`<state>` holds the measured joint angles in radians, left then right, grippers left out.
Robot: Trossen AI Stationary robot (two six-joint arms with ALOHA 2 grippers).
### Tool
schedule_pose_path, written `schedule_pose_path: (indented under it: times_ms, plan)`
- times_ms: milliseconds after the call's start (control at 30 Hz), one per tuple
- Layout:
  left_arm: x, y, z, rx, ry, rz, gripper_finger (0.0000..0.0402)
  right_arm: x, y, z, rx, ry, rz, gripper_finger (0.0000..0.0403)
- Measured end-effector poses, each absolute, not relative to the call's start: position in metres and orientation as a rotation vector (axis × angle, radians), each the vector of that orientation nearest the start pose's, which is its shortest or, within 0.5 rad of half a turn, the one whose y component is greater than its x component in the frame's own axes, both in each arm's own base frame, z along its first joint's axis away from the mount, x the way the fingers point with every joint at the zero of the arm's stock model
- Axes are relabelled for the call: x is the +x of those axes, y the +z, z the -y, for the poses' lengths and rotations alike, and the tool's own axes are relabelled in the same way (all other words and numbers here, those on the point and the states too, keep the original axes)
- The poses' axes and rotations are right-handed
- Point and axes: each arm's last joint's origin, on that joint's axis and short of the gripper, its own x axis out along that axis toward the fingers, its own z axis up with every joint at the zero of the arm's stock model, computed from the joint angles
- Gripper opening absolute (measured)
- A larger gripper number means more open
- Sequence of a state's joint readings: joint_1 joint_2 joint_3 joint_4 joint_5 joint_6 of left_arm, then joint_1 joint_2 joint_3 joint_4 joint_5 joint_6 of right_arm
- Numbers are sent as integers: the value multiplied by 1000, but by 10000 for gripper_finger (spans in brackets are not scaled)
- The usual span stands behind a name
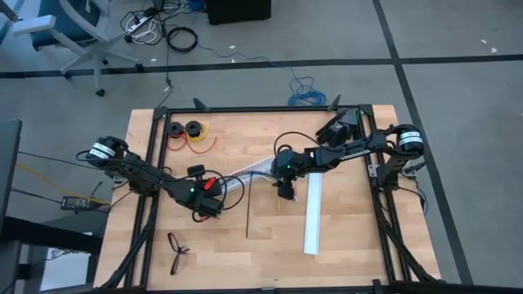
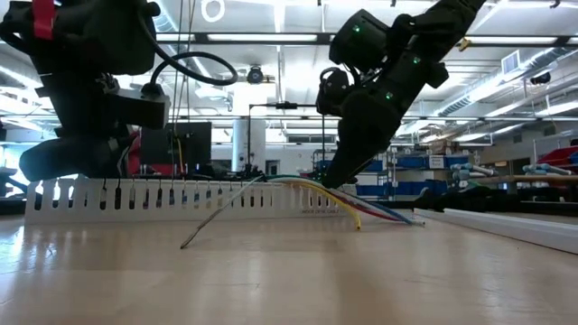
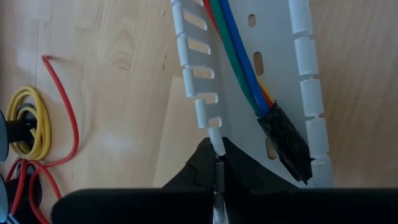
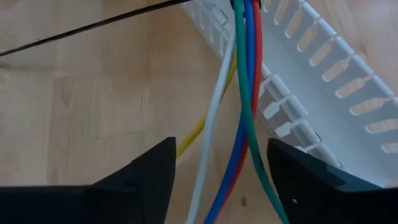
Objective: Ziptie cables
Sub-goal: Put the zip-tied cables into the white cable duct
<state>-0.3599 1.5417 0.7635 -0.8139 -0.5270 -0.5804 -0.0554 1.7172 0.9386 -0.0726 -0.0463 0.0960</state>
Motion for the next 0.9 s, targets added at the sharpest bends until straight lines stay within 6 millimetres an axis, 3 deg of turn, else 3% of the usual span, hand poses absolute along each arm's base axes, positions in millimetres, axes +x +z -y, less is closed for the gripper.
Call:
schedule_pose_path:
  times_ms: [200,400,667,900]
  plan:
    - [218,145,66,203,525,-1311,18,338,163,24,152,-72,-841,262]
    - [218,145,66,201,528,-1308,19,342,162,18,226,-63,-817,264]
    - [219,145,67,177,548,-1287,19,356,132,12,267,-79,-889,254]
    - [218,145,67,181,543,-1296,19,352,136,13,246,-134,-1066,213]
